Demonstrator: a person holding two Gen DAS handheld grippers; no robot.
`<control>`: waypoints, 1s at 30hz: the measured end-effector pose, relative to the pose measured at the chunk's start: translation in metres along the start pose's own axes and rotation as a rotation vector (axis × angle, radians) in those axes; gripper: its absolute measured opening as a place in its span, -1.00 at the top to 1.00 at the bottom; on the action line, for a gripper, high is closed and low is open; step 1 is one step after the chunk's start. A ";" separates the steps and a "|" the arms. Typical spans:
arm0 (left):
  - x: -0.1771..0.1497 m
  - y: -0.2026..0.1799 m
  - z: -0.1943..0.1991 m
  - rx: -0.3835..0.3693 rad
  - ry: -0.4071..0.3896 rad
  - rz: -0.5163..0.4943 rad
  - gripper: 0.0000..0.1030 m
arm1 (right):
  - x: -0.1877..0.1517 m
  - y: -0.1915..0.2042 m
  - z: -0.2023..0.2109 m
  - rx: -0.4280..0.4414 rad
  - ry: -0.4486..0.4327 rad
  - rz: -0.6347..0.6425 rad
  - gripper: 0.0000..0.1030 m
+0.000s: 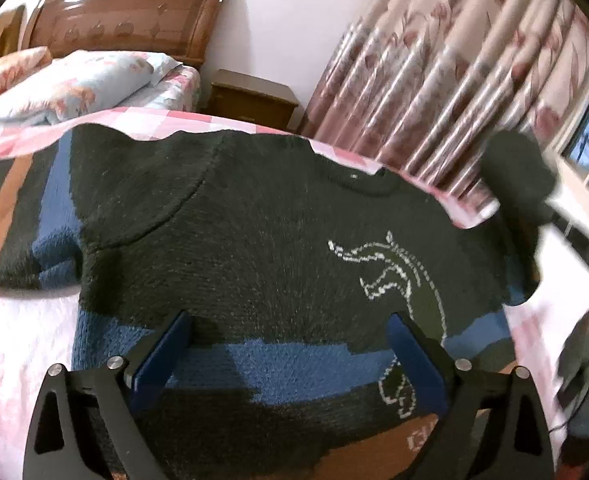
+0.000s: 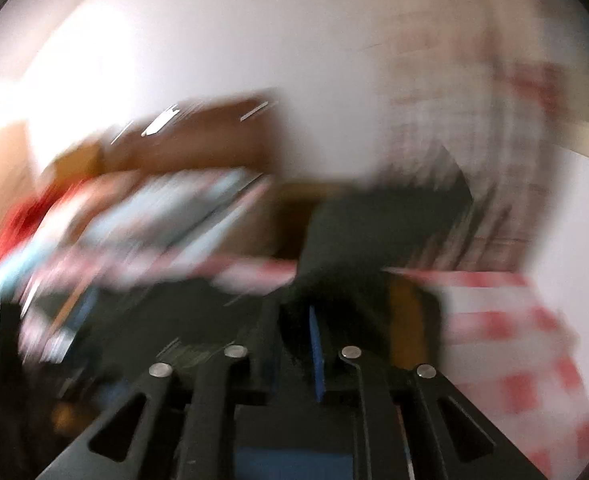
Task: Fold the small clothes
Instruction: 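Grasp the sweater sleeve with the right gripper and fold it across the body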
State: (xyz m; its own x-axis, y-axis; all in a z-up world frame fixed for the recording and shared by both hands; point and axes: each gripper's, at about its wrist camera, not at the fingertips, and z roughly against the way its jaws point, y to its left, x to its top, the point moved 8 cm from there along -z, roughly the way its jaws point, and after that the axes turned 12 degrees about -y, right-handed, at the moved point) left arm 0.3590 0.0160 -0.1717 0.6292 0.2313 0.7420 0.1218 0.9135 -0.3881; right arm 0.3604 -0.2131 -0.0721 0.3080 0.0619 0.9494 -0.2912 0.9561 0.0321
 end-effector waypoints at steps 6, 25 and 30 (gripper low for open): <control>0.001 0.002 0.005 -0.034 -0.013 0.040 -0.89 | -0.052 0.027 -0.013 0.038 0.130 0.042 -1.00; 0.045 0.015 -0.068 0.044 0.094 0.309 0.87 | -0.108 -0.066 0.031 -0.104 0.083 -0.341 -1.00; 0.056 0.006 -0.018 -0.077 -0.062 0.367 0.87 | -0.118 -0.086 0.022 -0.176 0.136 -0.429 -1.00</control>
State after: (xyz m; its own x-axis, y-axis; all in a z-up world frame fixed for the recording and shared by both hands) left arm 0.4085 0.0280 -0.1425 0.5945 0.5607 0.5763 -0.0443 0.7385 -0.6728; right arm 0.3291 -0.3092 -0.1796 0.4858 -0.3226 0.8123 0.0416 0.9369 0.3472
